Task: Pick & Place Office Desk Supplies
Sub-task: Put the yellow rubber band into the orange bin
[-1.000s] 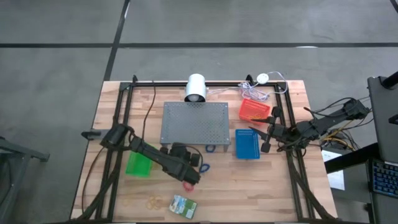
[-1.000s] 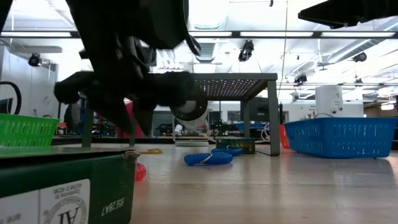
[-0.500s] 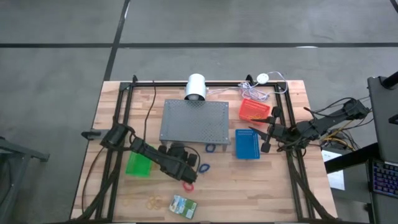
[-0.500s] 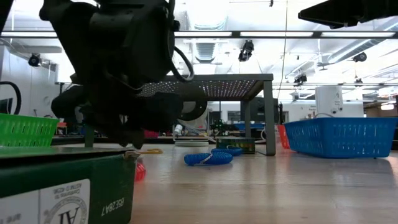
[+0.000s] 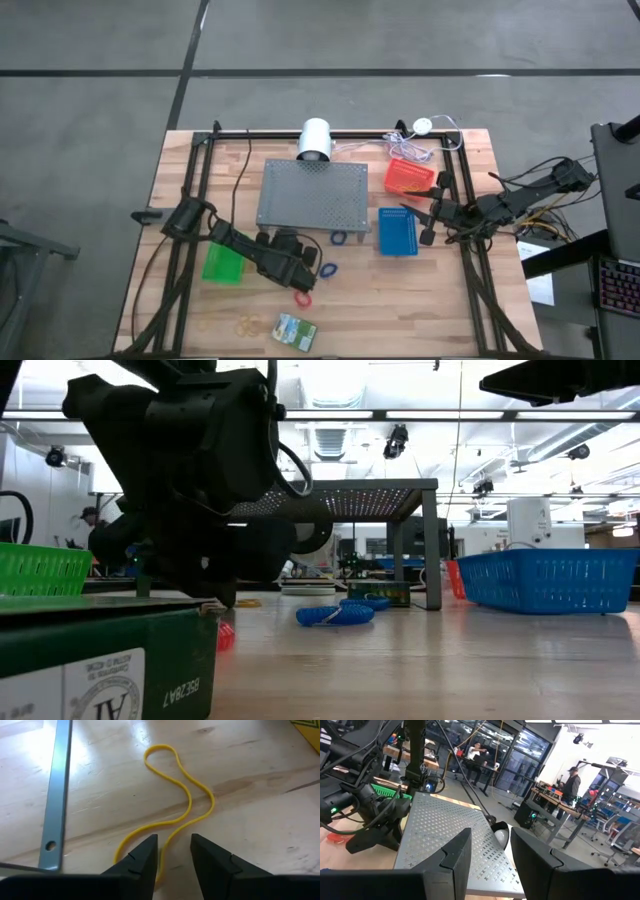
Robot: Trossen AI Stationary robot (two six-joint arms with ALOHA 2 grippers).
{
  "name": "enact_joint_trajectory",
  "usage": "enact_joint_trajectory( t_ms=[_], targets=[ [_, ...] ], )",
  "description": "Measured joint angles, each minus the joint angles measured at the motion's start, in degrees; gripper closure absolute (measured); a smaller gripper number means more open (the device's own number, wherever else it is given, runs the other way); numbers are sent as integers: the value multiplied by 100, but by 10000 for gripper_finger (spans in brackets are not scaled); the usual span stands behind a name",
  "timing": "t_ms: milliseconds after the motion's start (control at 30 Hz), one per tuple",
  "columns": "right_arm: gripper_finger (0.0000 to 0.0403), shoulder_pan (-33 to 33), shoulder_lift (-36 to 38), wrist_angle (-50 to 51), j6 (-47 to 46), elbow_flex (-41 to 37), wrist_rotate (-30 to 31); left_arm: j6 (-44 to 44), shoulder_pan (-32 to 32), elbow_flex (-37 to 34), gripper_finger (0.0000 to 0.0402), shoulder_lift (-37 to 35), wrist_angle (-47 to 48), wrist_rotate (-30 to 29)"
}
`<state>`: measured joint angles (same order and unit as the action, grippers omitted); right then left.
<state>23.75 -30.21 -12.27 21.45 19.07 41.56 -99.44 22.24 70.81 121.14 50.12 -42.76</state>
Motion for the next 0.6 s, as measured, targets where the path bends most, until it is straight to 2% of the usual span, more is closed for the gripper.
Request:
enact_joint_trajectory(
  t_ms=[600],
  targets=[
    [268,0,-1,0,0,0,0,-237,-4,242,278,-55,5,785]
  ],
)
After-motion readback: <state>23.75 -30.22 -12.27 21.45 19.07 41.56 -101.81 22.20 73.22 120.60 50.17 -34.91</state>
